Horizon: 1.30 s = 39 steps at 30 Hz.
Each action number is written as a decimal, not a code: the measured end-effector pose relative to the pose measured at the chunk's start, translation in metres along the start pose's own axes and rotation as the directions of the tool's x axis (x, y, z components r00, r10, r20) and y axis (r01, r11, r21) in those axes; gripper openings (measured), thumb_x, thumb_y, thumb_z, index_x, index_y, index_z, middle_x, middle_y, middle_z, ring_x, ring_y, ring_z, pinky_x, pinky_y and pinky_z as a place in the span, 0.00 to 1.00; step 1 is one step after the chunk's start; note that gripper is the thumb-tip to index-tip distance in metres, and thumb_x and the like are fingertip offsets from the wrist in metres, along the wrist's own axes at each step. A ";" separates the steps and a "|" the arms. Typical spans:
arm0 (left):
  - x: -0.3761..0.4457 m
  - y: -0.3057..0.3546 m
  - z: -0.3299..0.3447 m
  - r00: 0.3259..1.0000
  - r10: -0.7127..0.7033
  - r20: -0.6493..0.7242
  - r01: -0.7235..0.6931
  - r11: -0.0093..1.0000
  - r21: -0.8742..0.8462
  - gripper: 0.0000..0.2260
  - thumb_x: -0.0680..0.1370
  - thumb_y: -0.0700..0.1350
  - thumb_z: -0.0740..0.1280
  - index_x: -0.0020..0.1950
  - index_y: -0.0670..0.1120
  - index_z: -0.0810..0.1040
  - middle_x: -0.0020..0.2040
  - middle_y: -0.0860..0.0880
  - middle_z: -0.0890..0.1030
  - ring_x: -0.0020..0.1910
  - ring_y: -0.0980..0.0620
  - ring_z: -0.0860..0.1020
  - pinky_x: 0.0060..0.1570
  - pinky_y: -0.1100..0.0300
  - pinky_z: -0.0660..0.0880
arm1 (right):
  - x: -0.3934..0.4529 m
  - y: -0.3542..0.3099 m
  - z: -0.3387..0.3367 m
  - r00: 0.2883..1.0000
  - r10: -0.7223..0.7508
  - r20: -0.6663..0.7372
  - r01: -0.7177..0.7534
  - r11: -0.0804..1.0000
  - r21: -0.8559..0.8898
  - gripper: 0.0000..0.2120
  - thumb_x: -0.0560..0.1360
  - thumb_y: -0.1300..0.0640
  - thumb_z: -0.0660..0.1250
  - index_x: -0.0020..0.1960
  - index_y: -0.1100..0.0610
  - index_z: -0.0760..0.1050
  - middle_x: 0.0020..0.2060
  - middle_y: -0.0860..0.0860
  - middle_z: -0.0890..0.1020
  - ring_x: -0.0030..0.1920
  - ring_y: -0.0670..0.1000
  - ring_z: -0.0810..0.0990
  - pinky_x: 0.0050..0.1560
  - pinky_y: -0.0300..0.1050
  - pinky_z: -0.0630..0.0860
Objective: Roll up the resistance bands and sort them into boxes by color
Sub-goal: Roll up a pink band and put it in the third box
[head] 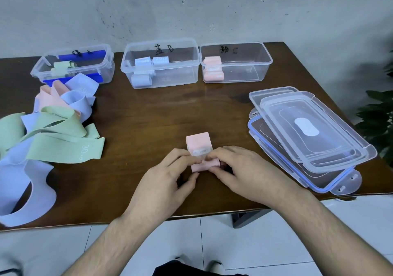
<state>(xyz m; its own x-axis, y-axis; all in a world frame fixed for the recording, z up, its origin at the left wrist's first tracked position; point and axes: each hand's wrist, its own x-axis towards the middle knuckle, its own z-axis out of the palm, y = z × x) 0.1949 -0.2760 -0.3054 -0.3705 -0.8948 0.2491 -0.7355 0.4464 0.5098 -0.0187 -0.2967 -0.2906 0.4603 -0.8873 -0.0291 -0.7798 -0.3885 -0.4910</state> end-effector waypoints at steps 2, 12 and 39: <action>0.001 -0.001 0.001 1.000 0.001 0.001 -0.001 1.000 0.005 0.11 0.77 0.46 0.71 0.58 0.55 0.80 0.56 0.62 0.75 0.40 0.68 0.71 0.36 0.76 0.68 | 0.002 -0.001 -0.002 1.000 0.016 0.020 -0.016 1.000 -0.003 0.13 0.82 0.46 0.60 0.66 0.43 0.72 0.58 0.41 0.78 0.59 0.42 0.74 0.59 0.41 0.76; 0.012 -0.009 -0.001 1.000 -0.015 -0.003 0.015 0.999 0.047 0.11 0.80 0.50 0.65 0.60 0.54 0.80 0.57 0.62 0.76 0.42 0.57 0.79 0.39 0.64 0.78 | 0.009 0.002 0.000 1.000 -0.013 -0.010 0.012 0.997 -0.074 0.12 0.81 0.47 0.63 0.63 0.41 0.68 0.46 0.39 0.73 0.48 0.42 0.70 0.45 0.33 0.66; -0.012 0.000 0.001 0.999 0.036 -0.002 -0.036 0.997 0.071 0.12 0.75 0.54 0.65 0.57 0.57 0.81 0.53 0.62 0.77 0.36 0.60 0.67 0.29 0.63 0.73 | -0.015 -0.003 0.003 0.995 -0.088 0.037 0.089 0.995 -0.047 0.10 0.81 0.45 0.60 0.61 0.41 0.73 0.39 0.39 0.70 0.45 0.39 0.67 0.50 0.35 0.67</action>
<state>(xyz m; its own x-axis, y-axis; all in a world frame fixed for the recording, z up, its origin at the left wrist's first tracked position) 0.1991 -0.2651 -0.3097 -0.3956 -0.8782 0.2688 -0.7601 0.4773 0.4409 -0.0217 -0.2813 -0.2913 0.5423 -0.8400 -0.0180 -0.7546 -0.4775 -0.4501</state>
